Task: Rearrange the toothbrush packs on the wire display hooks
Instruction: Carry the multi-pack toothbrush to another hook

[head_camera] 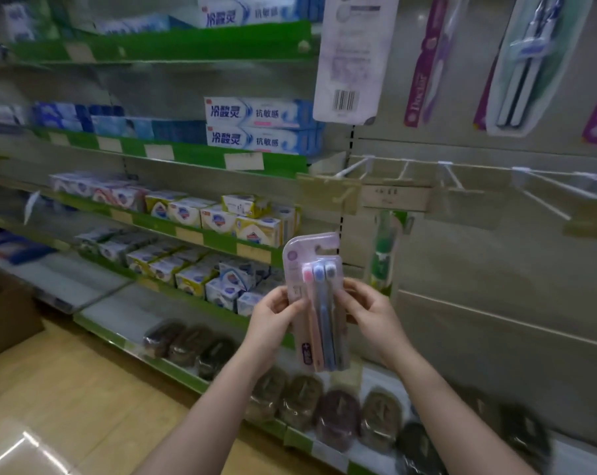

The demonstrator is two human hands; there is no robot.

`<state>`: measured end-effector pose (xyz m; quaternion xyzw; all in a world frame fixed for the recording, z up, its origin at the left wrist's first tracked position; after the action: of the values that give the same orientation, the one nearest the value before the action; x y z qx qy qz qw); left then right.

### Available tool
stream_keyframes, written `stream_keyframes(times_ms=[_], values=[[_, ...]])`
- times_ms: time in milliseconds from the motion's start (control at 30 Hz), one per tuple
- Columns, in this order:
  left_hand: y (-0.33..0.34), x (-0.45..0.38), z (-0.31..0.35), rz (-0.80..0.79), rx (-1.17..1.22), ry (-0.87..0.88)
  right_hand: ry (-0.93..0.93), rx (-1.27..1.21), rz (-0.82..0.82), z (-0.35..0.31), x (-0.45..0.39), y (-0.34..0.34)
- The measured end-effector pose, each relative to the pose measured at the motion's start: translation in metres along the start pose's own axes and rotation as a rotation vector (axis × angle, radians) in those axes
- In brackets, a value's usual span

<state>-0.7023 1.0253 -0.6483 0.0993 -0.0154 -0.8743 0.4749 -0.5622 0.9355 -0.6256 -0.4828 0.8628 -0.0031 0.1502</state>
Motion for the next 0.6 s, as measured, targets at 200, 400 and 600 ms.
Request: stream_keyframes(times_ms=[200,400,600], values=[[-0.006,-0.023,0.012,0.068,0.052,-0.019,0.057,0.166,-0.017,-0.031,-0.031,0.014],[0.006,-0.045,0.03,0.059,0.075,-0.018,0.046,0.209,0.098,-0.047,-0.042,0.009],[0.008,-0.054,0.047,0.023,0.012,0.003,0.075,0.174,0.116,-0.052,-0.051,0.001]])
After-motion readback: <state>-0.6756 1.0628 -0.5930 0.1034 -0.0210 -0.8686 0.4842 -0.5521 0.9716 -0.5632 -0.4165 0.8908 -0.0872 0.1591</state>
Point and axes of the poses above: each hand's wrist, its own x-axis away from the middle knuckle, its own y-axis out of the palm, z = x × y, the point moved 3 cm from there along -x, towards the middle knuckle, and after that the axes turned 1 degree about x, right-handed, at the moved point
